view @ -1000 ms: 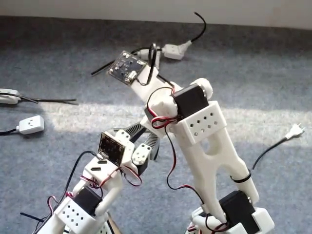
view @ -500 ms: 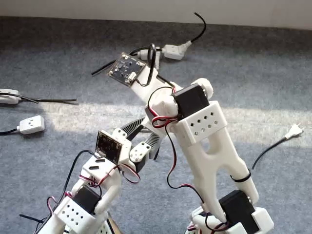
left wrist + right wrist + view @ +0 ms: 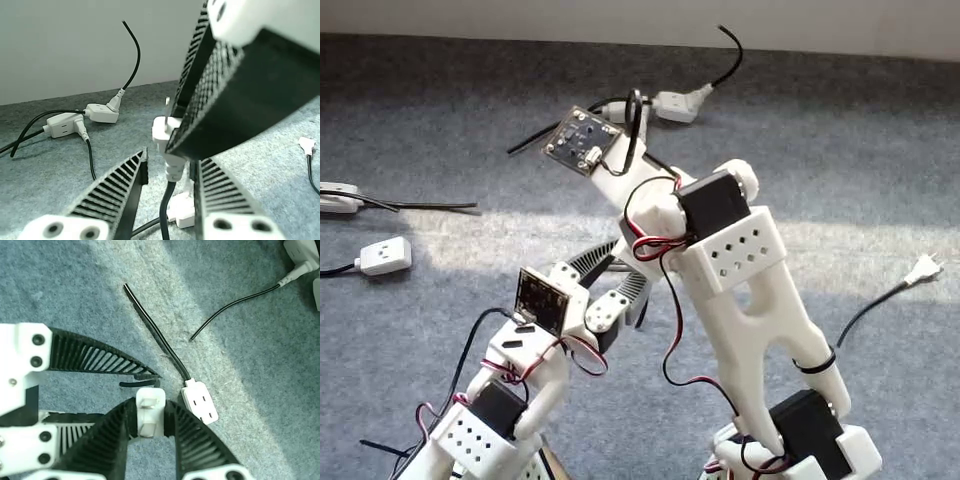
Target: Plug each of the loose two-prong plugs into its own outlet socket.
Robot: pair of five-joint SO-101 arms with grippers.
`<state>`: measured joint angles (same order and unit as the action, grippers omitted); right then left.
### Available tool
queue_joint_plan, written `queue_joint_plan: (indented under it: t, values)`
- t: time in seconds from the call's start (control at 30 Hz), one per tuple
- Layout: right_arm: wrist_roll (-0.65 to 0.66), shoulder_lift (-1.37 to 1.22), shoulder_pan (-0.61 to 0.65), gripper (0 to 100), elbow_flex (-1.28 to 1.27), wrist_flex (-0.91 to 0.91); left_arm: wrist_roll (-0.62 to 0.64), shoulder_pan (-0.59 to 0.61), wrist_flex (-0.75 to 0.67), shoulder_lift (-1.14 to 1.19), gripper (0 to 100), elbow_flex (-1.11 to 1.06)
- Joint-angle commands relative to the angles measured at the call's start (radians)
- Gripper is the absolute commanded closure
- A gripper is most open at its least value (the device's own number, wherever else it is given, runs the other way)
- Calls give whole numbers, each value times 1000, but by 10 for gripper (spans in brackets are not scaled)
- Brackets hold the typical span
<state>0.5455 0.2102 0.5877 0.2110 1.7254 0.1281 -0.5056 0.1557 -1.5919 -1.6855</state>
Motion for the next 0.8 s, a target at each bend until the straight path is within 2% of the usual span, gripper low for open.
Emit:
queue_joint_plan:
  t: [0.0,0.27,0.43,0.77]
  values:
    - [-11,2,-10,990,33,39,-2,8,-97,-13,850,-16]
    - [-12,2,-13,990,33,39,-2,8,-107,-13,854,-16]
    - [-11,2,-13,990,33,39,-5,8,-109,-13,1000,-16]
    - [-12,2,-15,990,33,39,-6,8,-109,-13,994,-16]
